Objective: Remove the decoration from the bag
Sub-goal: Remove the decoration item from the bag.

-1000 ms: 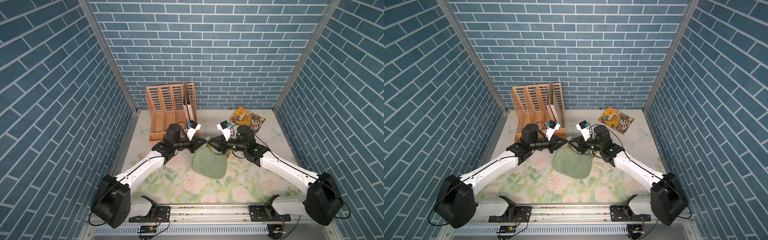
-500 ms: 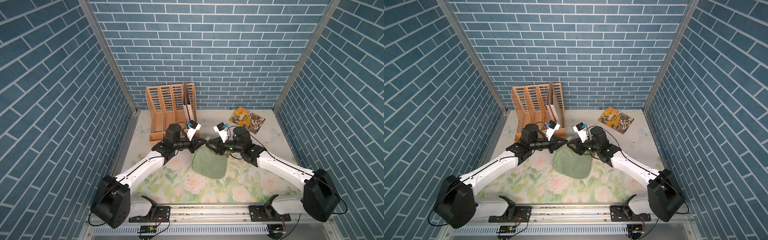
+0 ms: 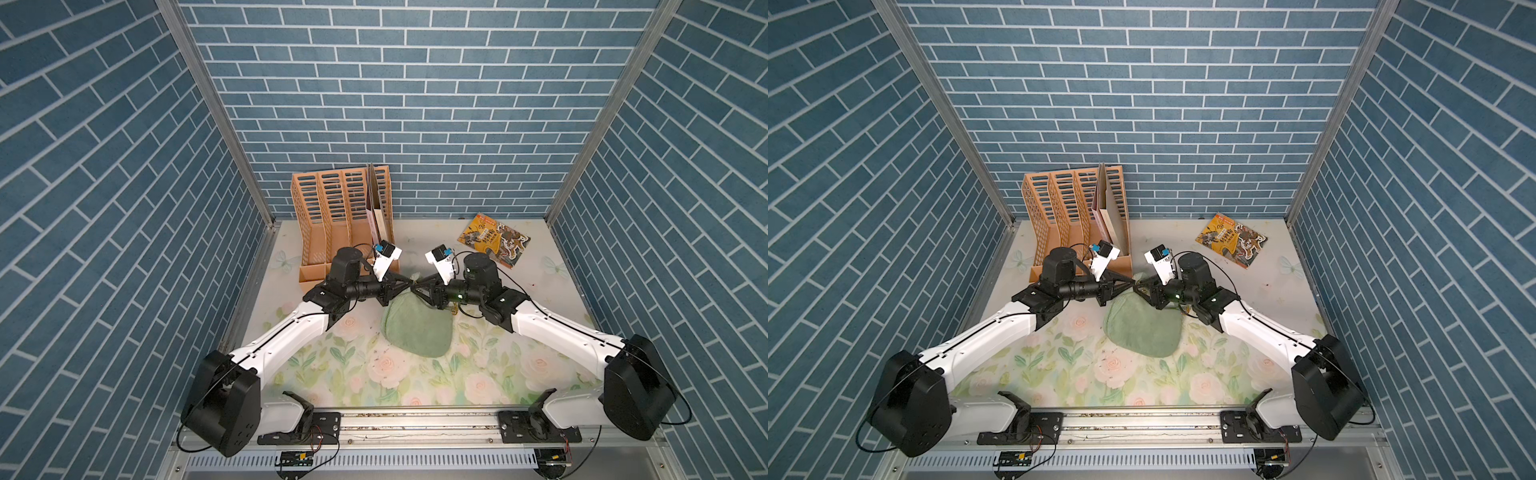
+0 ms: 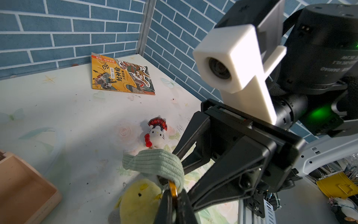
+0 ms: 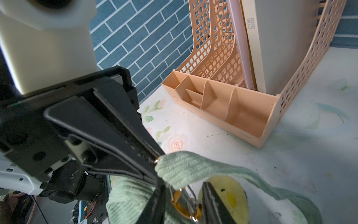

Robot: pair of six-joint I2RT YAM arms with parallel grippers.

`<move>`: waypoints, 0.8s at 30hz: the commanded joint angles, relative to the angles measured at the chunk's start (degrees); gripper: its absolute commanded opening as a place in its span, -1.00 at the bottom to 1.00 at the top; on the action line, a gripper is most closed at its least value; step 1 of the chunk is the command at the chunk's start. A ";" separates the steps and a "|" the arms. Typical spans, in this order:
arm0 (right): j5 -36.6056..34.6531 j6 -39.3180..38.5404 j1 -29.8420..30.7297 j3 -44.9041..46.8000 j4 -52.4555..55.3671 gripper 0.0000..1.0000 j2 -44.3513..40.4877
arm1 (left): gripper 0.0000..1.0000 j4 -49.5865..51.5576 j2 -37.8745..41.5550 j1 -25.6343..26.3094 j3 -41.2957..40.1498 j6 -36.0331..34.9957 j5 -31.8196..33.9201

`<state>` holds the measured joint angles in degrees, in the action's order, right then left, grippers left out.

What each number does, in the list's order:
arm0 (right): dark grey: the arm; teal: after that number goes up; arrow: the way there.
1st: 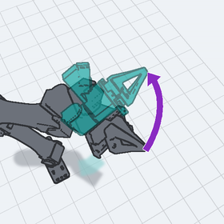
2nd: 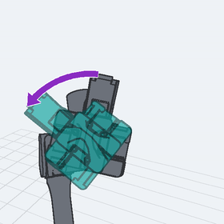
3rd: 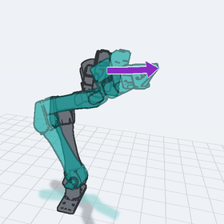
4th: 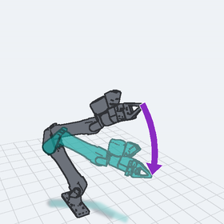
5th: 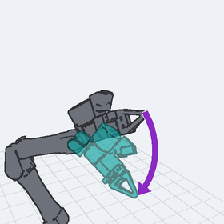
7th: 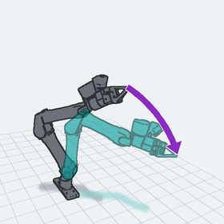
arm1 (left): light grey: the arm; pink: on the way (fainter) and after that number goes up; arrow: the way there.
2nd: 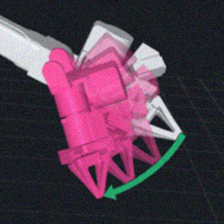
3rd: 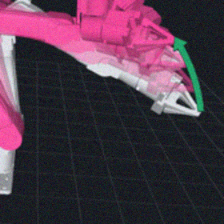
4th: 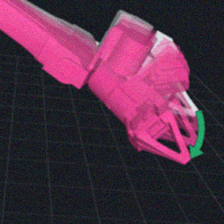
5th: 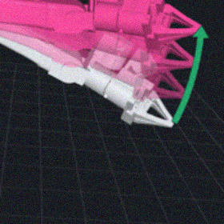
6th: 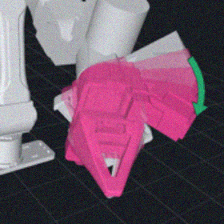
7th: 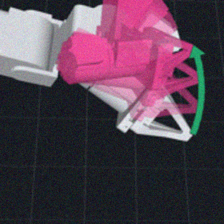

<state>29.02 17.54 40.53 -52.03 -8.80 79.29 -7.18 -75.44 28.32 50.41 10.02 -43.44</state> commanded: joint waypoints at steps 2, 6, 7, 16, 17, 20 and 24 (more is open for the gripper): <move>-2.60 -1.02 0.79 -2.77 0.71 -0.30 1.18 | -1.00 -1.70 1.57 0.07 0.65 -0.44 -1.24; -3.81 -1.09 1.55 -3.64 1.31 -0.31 1.64 | -1.00 -1.92 1.60 0.06 0.49 -0.34 -1.12; -4.13 -1.04 1.57 -3.63 1.33 -0.31 1.72 | -1.00 -2.00 1.51 0.10 0.48 -0.28 -1.13; -5.11 -0.80 1.92 -3.98 0.91 -0.49 1.92 | -1.00 -2.11 1.57 0.16 0.23 -0.18 -1.30; -5.06 -0.80 1.93 -4.01 0.87 -0.50 1.90 | -1.00 -2.13 1.61 0.16 0.21 -0.22 -1.37; -4.64 -0.67 1.92 -4.04 0.71 -0.54 2.01 | -1.00 -2.00 1.74 0.16 0.07 -0.37 -1.73; -3.87 -0.75 1.94 -3.92 0.78 -0.58 2.01 | -1.00 -1.40 1.79 0.14 0.12 -0.70 -1.85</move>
<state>25.52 17.47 42.13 -54.06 -7.31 80.47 -7.25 -75.42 27.99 50.41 10.04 -42.04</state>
